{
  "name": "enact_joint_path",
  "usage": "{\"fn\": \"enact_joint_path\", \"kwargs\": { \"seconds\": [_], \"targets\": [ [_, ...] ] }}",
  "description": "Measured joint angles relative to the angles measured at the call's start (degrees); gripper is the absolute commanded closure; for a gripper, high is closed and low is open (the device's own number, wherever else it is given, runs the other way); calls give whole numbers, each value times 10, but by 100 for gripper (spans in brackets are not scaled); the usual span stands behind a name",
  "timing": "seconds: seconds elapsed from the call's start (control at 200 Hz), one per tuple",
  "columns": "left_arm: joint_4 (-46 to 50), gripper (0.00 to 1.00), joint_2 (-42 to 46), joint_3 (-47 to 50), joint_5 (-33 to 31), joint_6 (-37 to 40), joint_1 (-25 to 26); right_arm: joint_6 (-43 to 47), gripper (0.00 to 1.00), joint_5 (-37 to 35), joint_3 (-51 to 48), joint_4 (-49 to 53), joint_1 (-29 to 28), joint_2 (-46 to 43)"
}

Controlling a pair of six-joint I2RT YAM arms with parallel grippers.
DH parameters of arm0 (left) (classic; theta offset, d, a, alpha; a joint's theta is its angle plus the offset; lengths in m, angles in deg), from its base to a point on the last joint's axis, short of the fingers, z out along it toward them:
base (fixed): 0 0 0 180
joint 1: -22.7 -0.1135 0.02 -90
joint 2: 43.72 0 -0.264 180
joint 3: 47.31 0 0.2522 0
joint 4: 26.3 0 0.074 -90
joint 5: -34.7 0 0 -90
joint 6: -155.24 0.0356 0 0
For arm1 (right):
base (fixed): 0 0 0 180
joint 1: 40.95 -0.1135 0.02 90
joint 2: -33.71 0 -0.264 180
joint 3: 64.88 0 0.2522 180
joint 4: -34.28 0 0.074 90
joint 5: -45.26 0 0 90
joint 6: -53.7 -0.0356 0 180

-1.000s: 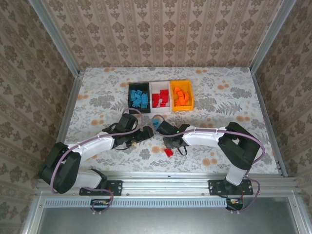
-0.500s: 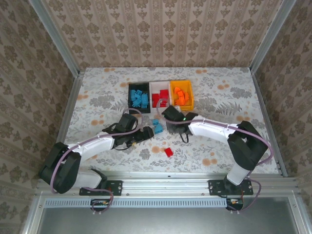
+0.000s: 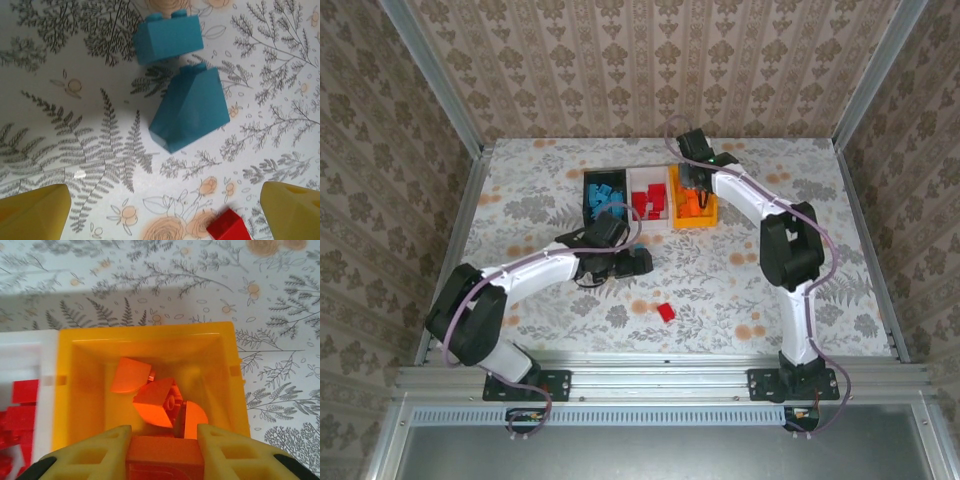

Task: Sort the legos into containers by color

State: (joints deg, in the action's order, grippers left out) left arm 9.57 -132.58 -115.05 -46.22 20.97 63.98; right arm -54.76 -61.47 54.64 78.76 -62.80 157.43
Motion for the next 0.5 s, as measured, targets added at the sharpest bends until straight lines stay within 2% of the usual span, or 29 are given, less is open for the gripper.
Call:
{"fn": "enact_joint_path", "kwargs": {
  "seconds": [0.03, 0.17, 0.215, 0.4, 0.5],
  "targets": [
    [7, 2, -12, -12, -1, 4, 0, 3, 60, 5, 11, 7, 2, 11],
    [33, 3, -60, -56, -5, 13, 2, 17, 39, 23, 35, 28, 2, 30],
    [42, 3, -72, -67, -6, 15, 4, 20, 35, 26, 37, 32, 2, 30],
    [84, 7, -117, -123, -22, 15, 20, 20, 33, 35, 14, 27, 1, 3],
    [107, 10, -144, -161, -41, 14, 30, 14, 32, 37, -64, 5, -4, -68]
  ]
}}
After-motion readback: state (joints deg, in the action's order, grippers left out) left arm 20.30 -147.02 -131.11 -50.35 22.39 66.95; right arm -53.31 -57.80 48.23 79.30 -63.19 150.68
